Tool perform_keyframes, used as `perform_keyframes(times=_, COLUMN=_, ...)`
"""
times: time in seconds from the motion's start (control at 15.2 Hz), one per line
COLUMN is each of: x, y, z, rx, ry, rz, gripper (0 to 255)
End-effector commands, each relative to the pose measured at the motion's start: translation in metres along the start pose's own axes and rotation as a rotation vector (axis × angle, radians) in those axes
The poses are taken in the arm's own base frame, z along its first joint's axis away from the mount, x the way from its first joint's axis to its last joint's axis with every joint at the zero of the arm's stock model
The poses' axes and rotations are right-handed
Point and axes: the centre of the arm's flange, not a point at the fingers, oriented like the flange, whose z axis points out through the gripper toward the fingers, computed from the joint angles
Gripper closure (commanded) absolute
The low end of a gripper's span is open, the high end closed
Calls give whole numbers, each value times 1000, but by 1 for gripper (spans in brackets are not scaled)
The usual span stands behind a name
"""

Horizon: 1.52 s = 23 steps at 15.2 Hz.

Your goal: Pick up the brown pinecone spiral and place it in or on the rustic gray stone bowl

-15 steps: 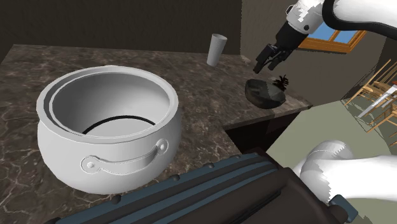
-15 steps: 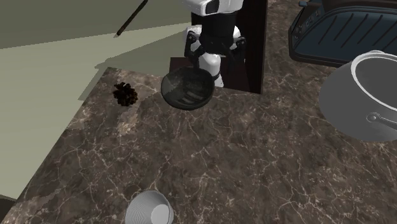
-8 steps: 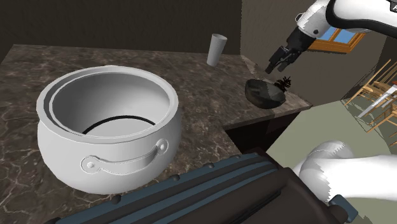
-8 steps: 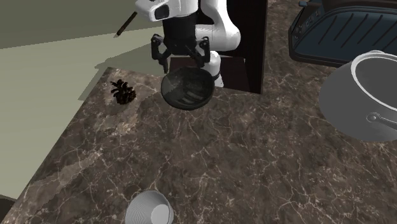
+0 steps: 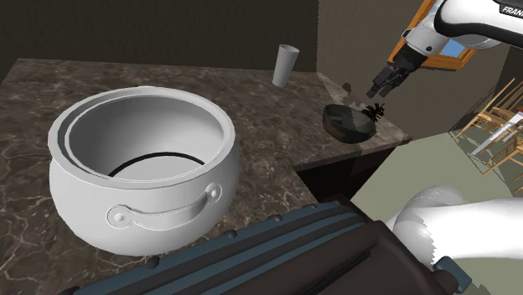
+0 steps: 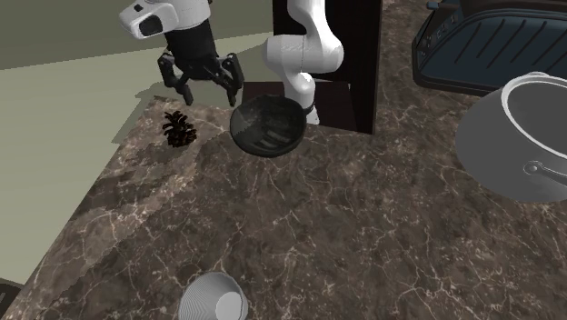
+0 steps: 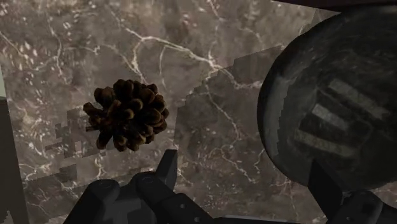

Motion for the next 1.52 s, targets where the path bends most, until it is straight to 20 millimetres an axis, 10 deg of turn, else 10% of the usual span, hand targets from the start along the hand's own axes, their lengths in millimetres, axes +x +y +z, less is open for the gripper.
perform_keyframes(times=0.0, x=2, y=31, z=1, rx=14, ry=-9, rz=3, gripper=0)
perform_keyframes(times=0.4, x=2, y=108, z=11, rx=55, ry=-33, rz=15, gripper=0)
perform_keyframes(times=1.39, x=1, y=106, z=51, rx=55, ry=-33, rz=15, gripper=0)
perform_keyframes(times=1.45, x=1, y=106, z=51, rx=55, ry=-33, rz=15, gripper=255)
